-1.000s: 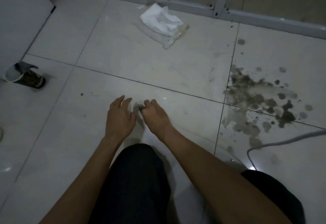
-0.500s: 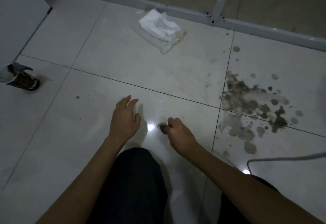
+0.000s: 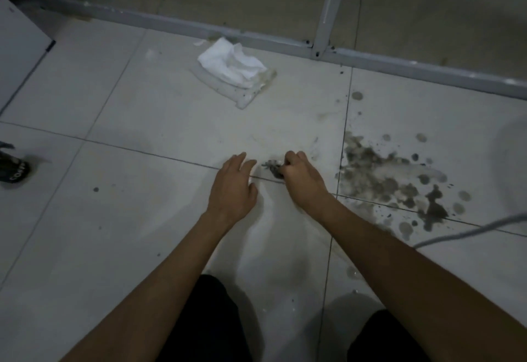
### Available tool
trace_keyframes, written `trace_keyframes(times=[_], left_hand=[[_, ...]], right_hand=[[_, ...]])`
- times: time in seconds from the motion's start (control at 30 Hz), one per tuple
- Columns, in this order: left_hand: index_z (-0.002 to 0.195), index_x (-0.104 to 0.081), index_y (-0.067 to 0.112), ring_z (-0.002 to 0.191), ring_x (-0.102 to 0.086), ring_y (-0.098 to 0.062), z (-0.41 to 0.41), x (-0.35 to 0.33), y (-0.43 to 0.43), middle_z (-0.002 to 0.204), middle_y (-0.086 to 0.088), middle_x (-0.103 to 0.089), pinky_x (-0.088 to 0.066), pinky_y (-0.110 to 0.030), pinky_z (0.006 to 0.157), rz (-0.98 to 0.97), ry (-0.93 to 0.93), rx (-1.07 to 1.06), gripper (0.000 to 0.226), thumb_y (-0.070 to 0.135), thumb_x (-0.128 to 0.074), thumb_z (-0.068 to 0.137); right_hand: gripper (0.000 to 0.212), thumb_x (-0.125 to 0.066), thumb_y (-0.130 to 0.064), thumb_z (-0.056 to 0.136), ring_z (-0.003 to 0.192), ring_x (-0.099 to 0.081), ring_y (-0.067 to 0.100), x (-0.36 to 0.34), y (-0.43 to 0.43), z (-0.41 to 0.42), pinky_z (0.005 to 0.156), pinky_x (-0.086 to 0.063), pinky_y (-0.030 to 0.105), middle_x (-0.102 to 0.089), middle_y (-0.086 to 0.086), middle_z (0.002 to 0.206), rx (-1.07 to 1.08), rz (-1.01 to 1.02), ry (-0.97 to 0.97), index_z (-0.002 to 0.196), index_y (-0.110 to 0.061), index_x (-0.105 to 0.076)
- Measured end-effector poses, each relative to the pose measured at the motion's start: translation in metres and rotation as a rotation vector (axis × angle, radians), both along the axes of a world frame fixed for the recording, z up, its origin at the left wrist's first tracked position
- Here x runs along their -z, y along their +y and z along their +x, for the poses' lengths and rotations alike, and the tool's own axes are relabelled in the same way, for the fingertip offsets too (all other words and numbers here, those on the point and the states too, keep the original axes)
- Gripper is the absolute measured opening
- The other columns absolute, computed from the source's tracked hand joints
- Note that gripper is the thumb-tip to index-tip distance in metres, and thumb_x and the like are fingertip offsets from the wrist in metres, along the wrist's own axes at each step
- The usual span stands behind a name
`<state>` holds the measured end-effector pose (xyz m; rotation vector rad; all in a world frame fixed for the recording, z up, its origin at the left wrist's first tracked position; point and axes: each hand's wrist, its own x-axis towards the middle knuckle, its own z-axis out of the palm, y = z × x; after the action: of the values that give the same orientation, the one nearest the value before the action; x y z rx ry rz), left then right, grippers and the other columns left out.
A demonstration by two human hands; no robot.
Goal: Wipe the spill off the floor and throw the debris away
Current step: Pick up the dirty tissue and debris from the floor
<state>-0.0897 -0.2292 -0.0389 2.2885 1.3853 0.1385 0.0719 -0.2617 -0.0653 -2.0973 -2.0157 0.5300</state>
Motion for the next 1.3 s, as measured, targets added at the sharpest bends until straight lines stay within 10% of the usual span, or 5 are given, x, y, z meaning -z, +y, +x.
trace_keyframes(times=[0.2, 0.57, 1.0, 1.3], left_hand=[[0.135, -0.041, 0.006, 0.136, -0.03, -0.034, 0.021, -0.004, 0.017, 0.147, -0.02, -0.033, -0.026, -0.043, 0.113, 0.022, -0.015, 0.03, 0.052, 0.01, -0.053, 0.085], [0.135, -0.041, 0.007, 0.136, -0.029, -0.033, 0.026, 0.005, 0.012, 0.148, -0.018, -0.033, -0.025, -0.043, 0.114, -0.018, 0.018, 0.037, 0.051, 0.011, -0.053, 0.086], [0.133, -0.045, 0.007, 0.134, -0.031, -0.034, 0.019, 0.006, 0.056, 0.146, -0.018, -0.036, -0.028, -0.044, 0.113, 0.06, 0.008, -0.009, 0.052, 0.01, -0.058, 0.083], [0.128, -0.048, -0.002, 0.128, -0.038, -0.042, 0.002, 0.011, 0.082, 0.139, -0.027, -0.042, -0.031, -0.049, 0.109, 0.095, -0.033, -0.142, 0.05, 0.005, -0.061, 0.081]], right_hand=[[0.02, -0.046, 0.01, 0.089, 0.101, -0.055, 0.034, -0.001, 0.036, 0.068, 0.079, -0.049, 0.039, -0.056, 0.026, 0.11, 0.385, -0.002, -0.043, 0.103, 0.011, -0.059], [0.031, -0.047, 0.012, 0.081, 0.102, -0.048, 0.03, 0.002, -0.047, 0.028, 0.077, -0.042, 0.034, -0.051, 0.018, 0.112, 0.132, -0.049, -0.068, 0.107, 0.003, -0.061], [0.027, -0.046, 0.006, 0.086, 0.105, -0.048, 0.033, -0.008, 0.064, 0.044, 0.089, -0.039, 0.037, -0.056, 0.021, 0.111, 0.552, 0.095, 0.103, 0.11, 0.002, -0.057], [0.038, -0.037, 0.01, 0.087, 0.112, -0.042, 0.034, 0.011, 0.077, -0.003, 0.084, -0.042, 0.04, -0.049, 0.02, 0.122, 0.008, 0.118, -0.066, 0.121, 0.003, -0.051]])
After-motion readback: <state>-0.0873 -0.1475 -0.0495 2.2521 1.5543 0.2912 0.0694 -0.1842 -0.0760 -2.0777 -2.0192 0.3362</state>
